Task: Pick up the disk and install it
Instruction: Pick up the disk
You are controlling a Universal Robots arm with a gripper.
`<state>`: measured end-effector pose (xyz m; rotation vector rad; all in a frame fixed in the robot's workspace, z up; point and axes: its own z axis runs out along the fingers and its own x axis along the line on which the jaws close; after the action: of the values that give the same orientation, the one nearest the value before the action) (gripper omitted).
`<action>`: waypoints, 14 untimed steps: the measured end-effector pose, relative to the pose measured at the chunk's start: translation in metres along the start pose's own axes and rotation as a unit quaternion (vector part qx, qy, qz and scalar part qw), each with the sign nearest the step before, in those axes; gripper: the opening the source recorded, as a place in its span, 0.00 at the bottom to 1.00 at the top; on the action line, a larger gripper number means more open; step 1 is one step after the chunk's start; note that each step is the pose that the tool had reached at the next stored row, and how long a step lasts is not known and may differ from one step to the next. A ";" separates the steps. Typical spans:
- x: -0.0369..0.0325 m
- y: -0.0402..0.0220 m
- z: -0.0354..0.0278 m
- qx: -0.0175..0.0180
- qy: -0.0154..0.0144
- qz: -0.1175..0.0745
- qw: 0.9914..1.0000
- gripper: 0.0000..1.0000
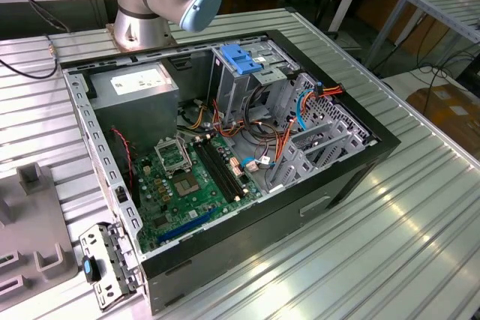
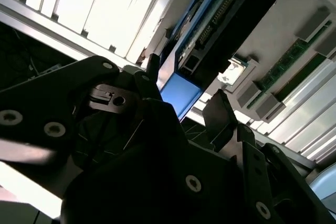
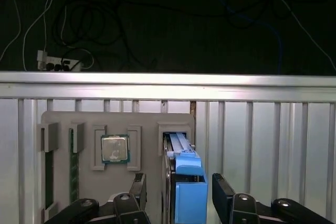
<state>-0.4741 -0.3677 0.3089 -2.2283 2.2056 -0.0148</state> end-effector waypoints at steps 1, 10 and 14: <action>0.0000 0.0000 0.0010 0.000 -0.001 0.000 1.000 0.60; 0.0000 0.0005 0.0098 0.000 -0.006 0.000 1.000 0.47; 0.0000 0.0005 0.0102 0.000 -0.007 0.000 1.000 0.47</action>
<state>-0.4744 -0.3678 0.2986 -2.2218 2.1991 -0.0004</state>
